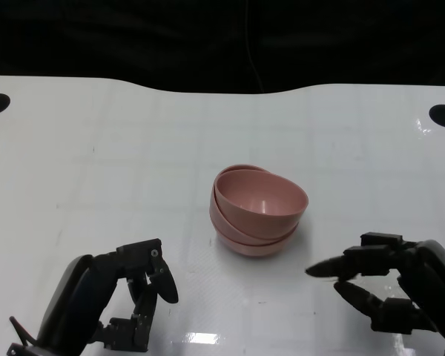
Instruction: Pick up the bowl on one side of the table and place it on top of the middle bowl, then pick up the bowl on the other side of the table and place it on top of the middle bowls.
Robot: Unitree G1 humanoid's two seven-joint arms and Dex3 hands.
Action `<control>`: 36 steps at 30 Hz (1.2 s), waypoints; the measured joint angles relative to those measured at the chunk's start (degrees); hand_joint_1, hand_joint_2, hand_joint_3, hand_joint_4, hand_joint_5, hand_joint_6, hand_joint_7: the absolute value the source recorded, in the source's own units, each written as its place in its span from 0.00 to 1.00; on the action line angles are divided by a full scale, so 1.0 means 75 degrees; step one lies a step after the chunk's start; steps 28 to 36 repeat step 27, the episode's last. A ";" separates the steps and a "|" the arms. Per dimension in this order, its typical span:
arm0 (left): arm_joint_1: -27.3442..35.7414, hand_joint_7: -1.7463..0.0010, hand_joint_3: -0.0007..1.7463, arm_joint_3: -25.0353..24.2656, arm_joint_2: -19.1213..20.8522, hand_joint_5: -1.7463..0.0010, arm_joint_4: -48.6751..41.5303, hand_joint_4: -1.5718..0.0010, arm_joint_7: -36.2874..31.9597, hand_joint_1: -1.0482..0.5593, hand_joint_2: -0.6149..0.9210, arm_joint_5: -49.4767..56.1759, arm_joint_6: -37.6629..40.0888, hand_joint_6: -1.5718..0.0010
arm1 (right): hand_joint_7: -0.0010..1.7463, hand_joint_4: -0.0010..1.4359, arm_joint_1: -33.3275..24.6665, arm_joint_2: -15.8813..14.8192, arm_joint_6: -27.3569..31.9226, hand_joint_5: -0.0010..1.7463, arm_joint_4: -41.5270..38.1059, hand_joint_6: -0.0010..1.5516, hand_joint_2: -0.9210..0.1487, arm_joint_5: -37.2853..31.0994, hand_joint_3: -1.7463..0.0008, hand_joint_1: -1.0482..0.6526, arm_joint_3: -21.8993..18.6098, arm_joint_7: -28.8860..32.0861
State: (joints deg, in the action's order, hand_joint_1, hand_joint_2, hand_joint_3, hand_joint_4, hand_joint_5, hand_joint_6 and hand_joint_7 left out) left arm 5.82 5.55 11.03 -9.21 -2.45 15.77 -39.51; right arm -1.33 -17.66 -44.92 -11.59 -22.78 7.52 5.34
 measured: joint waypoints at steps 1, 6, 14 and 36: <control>0.0000 0.15 0.93 0.0000 0.0003 0.01 0.0000 0.42 0.0000 0.68 0.53 0.0000 0.0000 0.43 | 0.33 0.63 0.0040 0.0003 -0.0072 0.89 -0.0074 0.72 0.56 0.0000 0.28 0.68 -0.0011 0.0021; 0.0000 0.15 0.93 0.0000 0.0007 0.01 0.0000 0.42 0.0000 0.68 0.53 0.0001 0.0000 0.44 | 0.35 0.63 0.0101 0.0014 -0.0248 0.89 -0.0211 0.71 0.56 -0.0001 0.27 0.68 -0.0058 0.0057; -0.0151 0.18 0.94 0.0029 0.0007 0.03 -0.0464 0.41 0.0001 0.70 0.52 -0.0010 -0.0123 0.42 | 0.82 0.67 0.0684 0.0033 -0.1084 1.00 -0.1384 0.58 0.74 0.0012 0.06 0.71 -0.0044 0.0081; -0.0225 0.17 0.95 0.0024 0.0065 0.03 -0.0501 0.40 0.0001 0.68 0.52 -0.0019 -0.0163 0.42 | 0.83 0.66 0.0736 0.0144 -0.1171 1.00 -0.1486 0.57 0.74 -0.0039 0.06 0.71 -0.0045 0.0116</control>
